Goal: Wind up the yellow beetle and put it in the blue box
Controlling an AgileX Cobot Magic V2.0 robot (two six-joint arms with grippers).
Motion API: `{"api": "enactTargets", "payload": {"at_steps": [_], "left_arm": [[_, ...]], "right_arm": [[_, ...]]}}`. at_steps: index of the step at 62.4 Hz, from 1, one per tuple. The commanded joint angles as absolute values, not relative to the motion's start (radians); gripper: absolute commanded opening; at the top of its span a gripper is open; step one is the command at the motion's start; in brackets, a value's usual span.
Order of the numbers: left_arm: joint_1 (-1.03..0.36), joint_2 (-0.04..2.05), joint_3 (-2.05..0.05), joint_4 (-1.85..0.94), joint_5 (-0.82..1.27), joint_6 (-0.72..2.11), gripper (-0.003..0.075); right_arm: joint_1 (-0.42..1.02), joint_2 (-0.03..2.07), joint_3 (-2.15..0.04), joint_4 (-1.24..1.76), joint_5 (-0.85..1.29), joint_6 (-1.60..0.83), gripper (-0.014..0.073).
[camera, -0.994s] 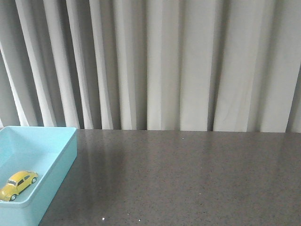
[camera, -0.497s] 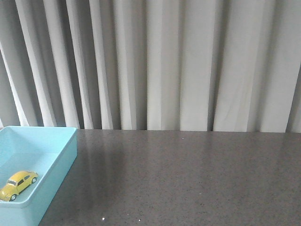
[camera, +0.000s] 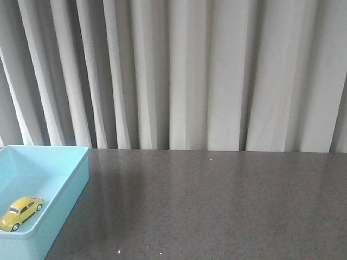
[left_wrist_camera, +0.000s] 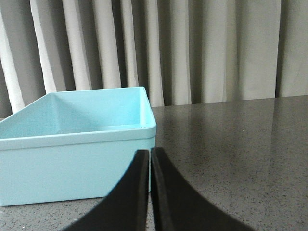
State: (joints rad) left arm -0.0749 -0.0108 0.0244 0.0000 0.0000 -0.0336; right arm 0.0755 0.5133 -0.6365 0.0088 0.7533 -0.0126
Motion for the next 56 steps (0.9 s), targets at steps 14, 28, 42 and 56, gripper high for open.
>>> {"api": "enactTargets", "payload": {"at_steps": [14, 28, 42, 56], "left_arm": [[-0.081, -0.027, 0.017, 0.000, -0.064, -0.043, -0.0005], [-0.081, -0.027, 0.017, 0.000, -0.064, -0.043, -0.0005], [-0.081, -0.027, 0.017, 0.000, -0.064, -0.043, -0.0005], [-0.081, -0.027, 0.017, 0.000, -0.064, -0.043, -0.0005]], "right_arm": [[-0.054, 0.215, -0.389, 0.010, 0.412, -0.013, 0.0495], [-0.054, 0.045, -0.212, 0.039, 0.302, -0.013, 0.0213], [-0.054, -0.022, -0.059, 0.023, 0.127, -0.015, 0.0027], [-0.054, -0.022, 0.031, 0.026, -0.083, -0.015, -0.0001]]}}
